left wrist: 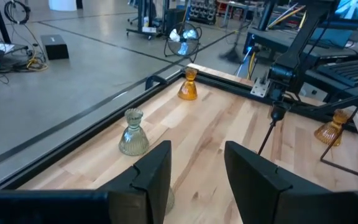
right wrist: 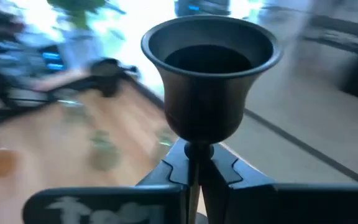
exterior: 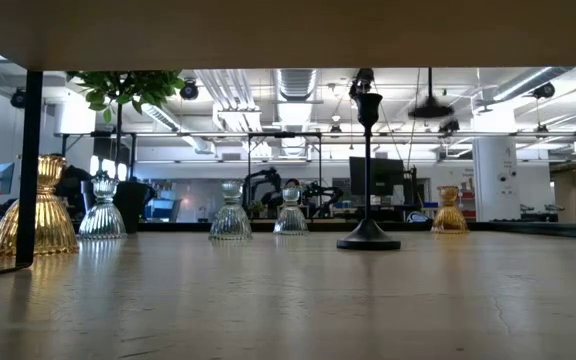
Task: Pick & Place candle stick holders
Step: Put the top black stick candle holder on the shelf
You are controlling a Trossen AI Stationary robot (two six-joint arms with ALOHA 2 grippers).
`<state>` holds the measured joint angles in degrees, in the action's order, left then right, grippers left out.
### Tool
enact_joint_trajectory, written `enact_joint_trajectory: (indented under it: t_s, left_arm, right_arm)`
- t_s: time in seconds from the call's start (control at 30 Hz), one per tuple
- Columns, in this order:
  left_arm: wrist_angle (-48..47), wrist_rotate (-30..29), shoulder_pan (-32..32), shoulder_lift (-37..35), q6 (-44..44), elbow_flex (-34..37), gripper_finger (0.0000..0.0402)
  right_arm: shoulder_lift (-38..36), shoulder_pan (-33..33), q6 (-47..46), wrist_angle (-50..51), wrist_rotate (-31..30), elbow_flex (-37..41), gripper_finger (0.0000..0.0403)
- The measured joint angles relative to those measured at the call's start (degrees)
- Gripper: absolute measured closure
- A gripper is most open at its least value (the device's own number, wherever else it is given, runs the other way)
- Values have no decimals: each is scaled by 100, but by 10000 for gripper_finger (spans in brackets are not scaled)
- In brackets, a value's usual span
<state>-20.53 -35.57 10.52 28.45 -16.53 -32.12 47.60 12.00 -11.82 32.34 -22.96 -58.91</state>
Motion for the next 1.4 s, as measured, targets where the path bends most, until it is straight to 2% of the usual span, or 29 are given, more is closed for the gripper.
enact_joint_trajectory:
  t_s: [0.2,0.3,0.43,0.8,1.13,1.4]
  left_arm:
    - [5,-139,-2,-11,17,0,248]
    - [63,-205,-2,-24,18,2,248]
    - [371,-207,-2,-26,20,2,248]
    - [710,-208,-2,-33,33,2,248]
    - [750,-574,0,-38,144,2,248]
    - [830,-702,-2,-70,453,2,248]
  right_arm:
    - [193,-557,7,373,1089,-1035,393]
    - [424,-954,1,394,1376,-1420,393]
    - [842,-1610,-25,383,1394,-1864,393]
    - [2178,-3250,-746,165,379,-2288,392]
    - [3420,-3927,-1000,117,-149,-3208,392]
    - [4043,-4482,-1464,52,-892,-3317,392]
